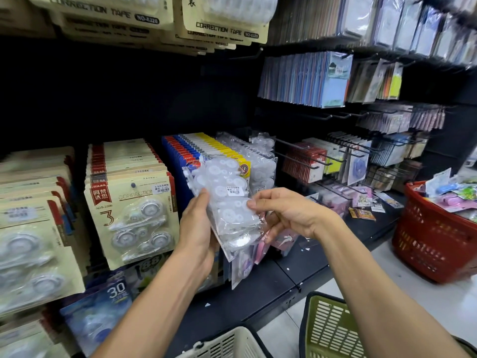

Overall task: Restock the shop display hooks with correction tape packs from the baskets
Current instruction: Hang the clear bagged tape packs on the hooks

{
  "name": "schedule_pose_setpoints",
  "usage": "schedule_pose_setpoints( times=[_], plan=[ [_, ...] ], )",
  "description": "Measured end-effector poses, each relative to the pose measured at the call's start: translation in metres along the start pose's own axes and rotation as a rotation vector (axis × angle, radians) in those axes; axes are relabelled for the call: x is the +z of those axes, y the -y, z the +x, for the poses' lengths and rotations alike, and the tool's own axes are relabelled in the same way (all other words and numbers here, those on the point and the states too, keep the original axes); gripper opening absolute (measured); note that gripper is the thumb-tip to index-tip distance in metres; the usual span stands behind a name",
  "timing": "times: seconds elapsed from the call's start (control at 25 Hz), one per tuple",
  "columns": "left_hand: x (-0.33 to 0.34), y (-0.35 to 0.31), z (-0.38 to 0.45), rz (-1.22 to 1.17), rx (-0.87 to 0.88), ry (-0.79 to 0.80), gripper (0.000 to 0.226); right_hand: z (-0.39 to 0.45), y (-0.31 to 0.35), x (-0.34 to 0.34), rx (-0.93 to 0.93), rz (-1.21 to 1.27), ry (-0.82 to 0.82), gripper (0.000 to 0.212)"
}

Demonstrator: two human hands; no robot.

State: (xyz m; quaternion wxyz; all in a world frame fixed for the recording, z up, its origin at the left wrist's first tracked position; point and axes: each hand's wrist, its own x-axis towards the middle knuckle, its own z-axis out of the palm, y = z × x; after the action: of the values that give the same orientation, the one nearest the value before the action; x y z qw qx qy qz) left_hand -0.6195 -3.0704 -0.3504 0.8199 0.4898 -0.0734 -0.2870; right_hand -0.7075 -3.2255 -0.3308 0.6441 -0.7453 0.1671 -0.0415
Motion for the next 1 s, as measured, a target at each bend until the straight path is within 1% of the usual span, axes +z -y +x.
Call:
schedule_pose_setpoints(
  times=[0.2,0.28,0.36,0.4,0.52,0.56,0.64,0.72,0.8,0.92,1.0],
  plan=[
    [-0.001,-0.003,-0.001,0.027,0.093,-0.029,0.012,0.005,0.003,-0.001,-0.05,0.092,-0.118,0.008],
    [-0.001,-0.005,-0.003,0.035,0.096,-0.048,0.009,0.006,0.0,-0.003,-0.067,0.119,-0.205,0.008],
    [-0.001,-0.006,-0.004,0.012,0.073,-0.069,0.011,0.003,-0.005,-0.014,-0.114,0.1,-0.37,0.009],
    [-0.001,-0.007,-0.003,-0.004,0.069,-0.078,0.012,0.003,-0.011,-0.023,-0.15,0.129,-0.464,0.01],
    [-0.002,-0.01,0.0,-0.03,0.077,-0.078,0.013,0.0,-0.031,-0.046,-0.237,0.408,-0.771,0.006],
    [-0.001,-0.01,0.0,-0.033,0.078,-0.079,0.013,-0.001,-0.036,-0.053,-0.24,0.495,-0.869,0.003],
    [-0.001,-0.009,0.001,-0.043,0.08,-0.083,0.014,-0.004,-0.044,-0.062,-0.211,0.61,-1.003,0.006],
    [0.0,-0.008,0.001,-0.046,0.073,-0.082,0.015,-0.007,-0.049,-0.068,-0.183,0.672,-1.061,0.011],
    [0.001,-0.006,0.001,-0.036,0.072,-0.08,0.014,-0.008,-0.051,-0.071,-0.164,0.666,-1.083,0.013],
    [0.002,-0.004,0.001,-0.023,0.075,-0.08,0.014,-0.008,-0.046,-0.07,-0.168,0.678,-1.078,0.007],
    [0.002,-0.003,0.001,-0.022,0.071,-0.082,0.018,-0.007,-0.043,-0.071,-0.156,0.7,-1.06,0.015]
  ],
)
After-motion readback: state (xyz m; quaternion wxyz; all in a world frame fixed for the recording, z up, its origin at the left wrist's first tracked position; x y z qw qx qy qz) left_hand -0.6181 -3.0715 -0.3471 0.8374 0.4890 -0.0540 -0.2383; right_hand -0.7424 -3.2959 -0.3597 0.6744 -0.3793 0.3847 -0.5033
